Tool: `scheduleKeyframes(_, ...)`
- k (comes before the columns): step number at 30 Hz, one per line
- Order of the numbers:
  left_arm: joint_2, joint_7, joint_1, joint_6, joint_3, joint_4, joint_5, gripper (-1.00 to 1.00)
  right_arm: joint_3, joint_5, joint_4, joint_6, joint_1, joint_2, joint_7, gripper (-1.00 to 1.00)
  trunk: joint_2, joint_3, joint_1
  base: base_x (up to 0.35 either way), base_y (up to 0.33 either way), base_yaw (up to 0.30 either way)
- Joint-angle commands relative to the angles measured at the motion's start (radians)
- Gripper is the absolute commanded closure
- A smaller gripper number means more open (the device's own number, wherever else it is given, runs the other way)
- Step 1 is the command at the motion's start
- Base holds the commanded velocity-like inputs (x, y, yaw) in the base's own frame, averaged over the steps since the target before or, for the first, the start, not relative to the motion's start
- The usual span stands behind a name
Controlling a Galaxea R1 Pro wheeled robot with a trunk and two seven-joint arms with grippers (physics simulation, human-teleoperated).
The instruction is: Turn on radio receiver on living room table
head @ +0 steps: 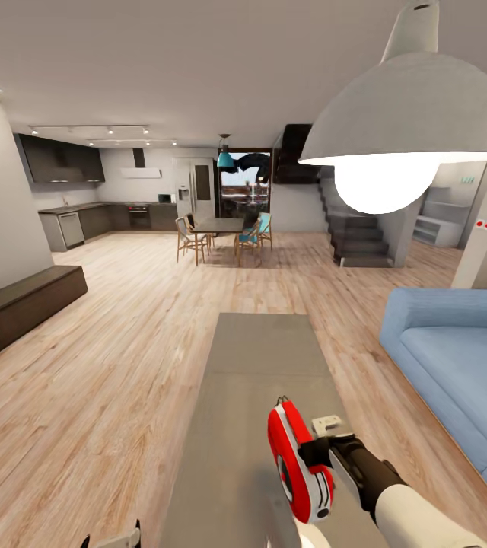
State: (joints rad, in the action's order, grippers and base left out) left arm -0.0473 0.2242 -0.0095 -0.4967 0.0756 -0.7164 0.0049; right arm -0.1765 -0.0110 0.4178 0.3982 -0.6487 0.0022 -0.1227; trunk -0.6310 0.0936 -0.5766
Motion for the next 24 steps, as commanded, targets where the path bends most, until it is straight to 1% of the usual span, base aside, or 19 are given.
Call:
scheduleKeyframes(1,0.001,-0.001,0.0,0.0,0.0,-0.004,0.0,-1.0,0.0,0.004,0.002,-0.006,0.0,0.002,0.0,1.0,0.0,0.0,0.0,0.0,0.0,0.0)
scheduleKeyframes(5,0.005,-0.011,0.0,0.008,-0.003,-0.025,0.0,-1.0,0.0,0.005,0.007,-0.028,0.0,0.002,-0.017,1.0,0.0,0.0,0.0,0.0,0.0,0.0)
scheduleKeyframes(6,0.006,-0.013,0.0,0.011,-0.005,-0.031,-0.001,-1.0,0.0,0.005,0.007,-0.034,0.0,-0.002,-0.023,1.0,0.0,0.0,0.0,0.0,0.0,0.0)
scheduleKeyframes(11,0.008,-0.03,0.0,0.016,-0.022,-0.059,-0.003,-1.0,0.003,0.009,0.021,-0.039,0.0,-0.031,-0.05,1.0,0.0,0.0,0.0,0.0,0.0,0.0)
scheduleKeyframes(15,0.008,-0.053,0.0,0.02,-0.027,-0.082,-0.005,-1.0,0.003,0.009,0.029,-0.039,0.0,-0.054,-0.071,1.0,0.0,0.0,0.0,0.0,0.0,0.0)
scheduleKeyframes(23,0.009,-0.098,0.0,0.063,-0.03,-0.127,-0.006,-1.0,0.002,0.012,0.048,-0.051,0.0,-0.1,-0.114,1.0,0.0,0.0,0.0,0.0,0.0,0.0)
scheduleKeyframes(24,0.009,-0.301,0.0,0.16,-0.03,-0.196,-0.006,-1.0,0.002,0.012,0.058,-0.052,0.0,-0.136,-0.725,1.0,0.0,0.0,0.0,0.0,0.0,0.0)
